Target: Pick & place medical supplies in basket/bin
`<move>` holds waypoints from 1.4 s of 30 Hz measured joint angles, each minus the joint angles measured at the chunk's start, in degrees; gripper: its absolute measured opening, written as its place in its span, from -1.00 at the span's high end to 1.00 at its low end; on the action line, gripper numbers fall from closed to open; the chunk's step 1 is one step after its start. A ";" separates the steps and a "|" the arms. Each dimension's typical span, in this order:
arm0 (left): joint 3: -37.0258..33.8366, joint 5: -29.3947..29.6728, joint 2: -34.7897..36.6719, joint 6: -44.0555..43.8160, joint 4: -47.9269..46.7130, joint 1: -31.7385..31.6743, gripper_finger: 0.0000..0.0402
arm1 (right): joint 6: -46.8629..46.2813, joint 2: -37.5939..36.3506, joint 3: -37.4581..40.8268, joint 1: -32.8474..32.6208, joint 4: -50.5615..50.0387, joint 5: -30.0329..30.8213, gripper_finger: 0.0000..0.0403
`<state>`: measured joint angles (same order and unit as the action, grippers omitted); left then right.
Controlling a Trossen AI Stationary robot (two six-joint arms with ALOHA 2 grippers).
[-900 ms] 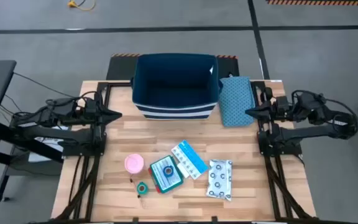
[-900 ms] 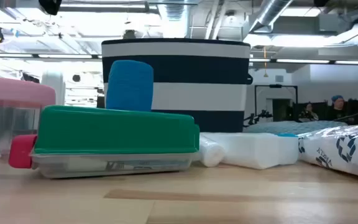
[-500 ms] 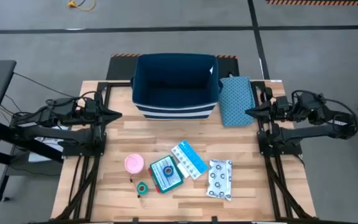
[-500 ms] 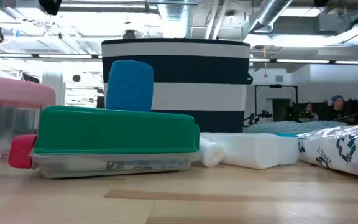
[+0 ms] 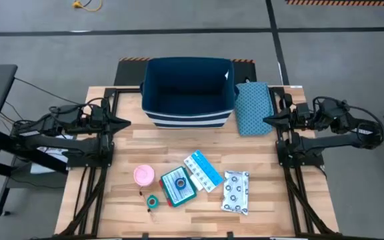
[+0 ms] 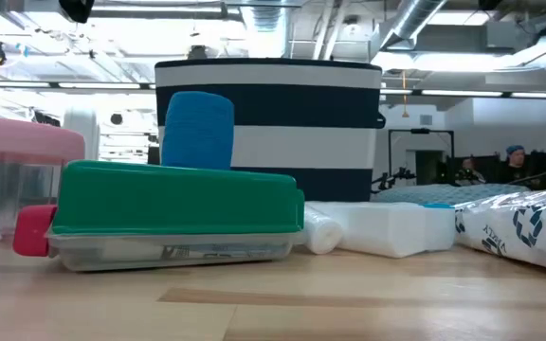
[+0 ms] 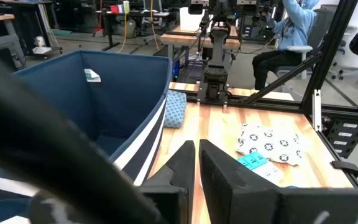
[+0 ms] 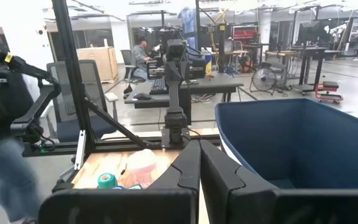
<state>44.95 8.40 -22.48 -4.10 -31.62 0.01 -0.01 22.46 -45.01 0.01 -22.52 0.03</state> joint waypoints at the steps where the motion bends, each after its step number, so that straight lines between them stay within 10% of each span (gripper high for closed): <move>1: 0.00 0.00 0.00 0.00 0.00 0.01 0.94 | 0.00 0.00 0.00 0.00 0.00 0.00 1.00; 42: -0.02 1.13 -0.32 -2.53 3.16 0.02 0.94 | 3.95 0.48 0.04 0.28 4.07 7.61 1.00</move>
<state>44.93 9.53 -22.80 -6.63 -28.46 0.03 3.94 22.94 -44.98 0.29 -18.45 7.65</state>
